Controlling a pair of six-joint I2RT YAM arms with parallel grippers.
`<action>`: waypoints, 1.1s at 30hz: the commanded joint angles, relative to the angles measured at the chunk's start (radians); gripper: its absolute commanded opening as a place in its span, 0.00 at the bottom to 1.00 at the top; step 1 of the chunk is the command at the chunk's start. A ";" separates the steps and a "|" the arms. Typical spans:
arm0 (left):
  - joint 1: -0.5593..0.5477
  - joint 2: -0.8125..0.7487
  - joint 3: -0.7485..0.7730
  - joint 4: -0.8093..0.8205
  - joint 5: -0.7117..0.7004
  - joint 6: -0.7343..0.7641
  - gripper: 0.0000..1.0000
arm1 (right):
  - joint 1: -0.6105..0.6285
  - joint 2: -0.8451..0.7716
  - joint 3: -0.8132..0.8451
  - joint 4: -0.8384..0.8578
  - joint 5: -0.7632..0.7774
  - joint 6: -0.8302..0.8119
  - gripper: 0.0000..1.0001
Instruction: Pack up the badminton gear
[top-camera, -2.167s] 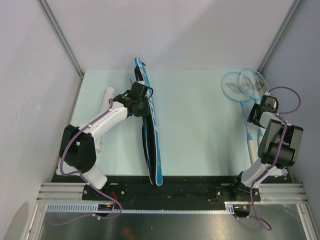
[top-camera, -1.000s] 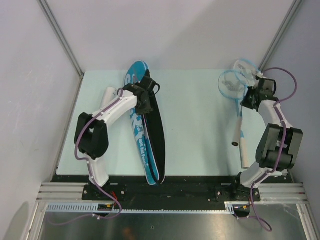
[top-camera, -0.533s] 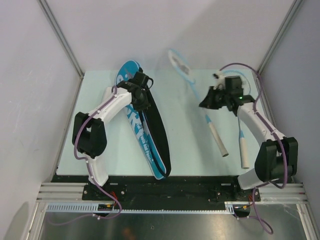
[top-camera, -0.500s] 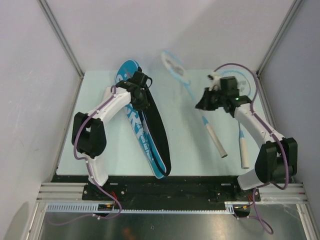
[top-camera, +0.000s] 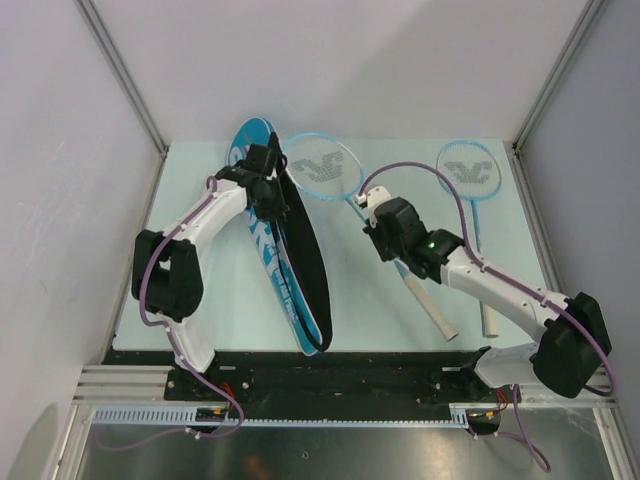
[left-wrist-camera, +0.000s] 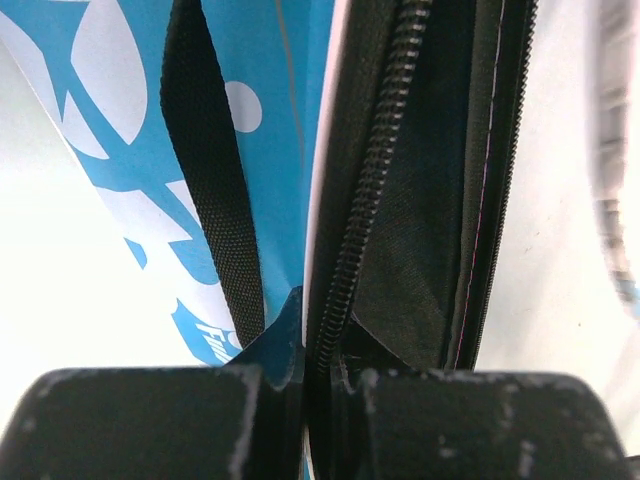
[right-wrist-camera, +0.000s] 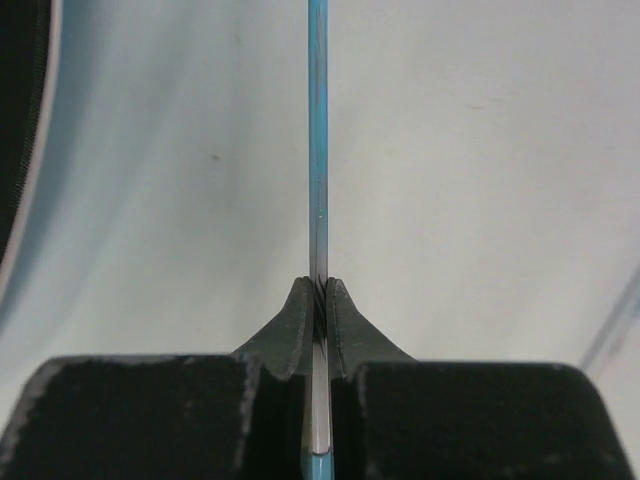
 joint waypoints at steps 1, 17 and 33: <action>0.018 -0.066 -0.004 0.069 0.045 0.018 0.00 | 0.116 -0.060 -0.029 0.024 0.384 -0.132 0.00; 0.027 -0.075 -0.009 0.101 0.106 0.031 0.00 | 0.444 -0.032 -0.060 0.024 0.791 -0.307 0.00; -0.023 -0.186 -0.154 0.328 0.333 0.053 0.00 | 0.470 0.049 -0.007 0.236 0.653 -0.370 0.00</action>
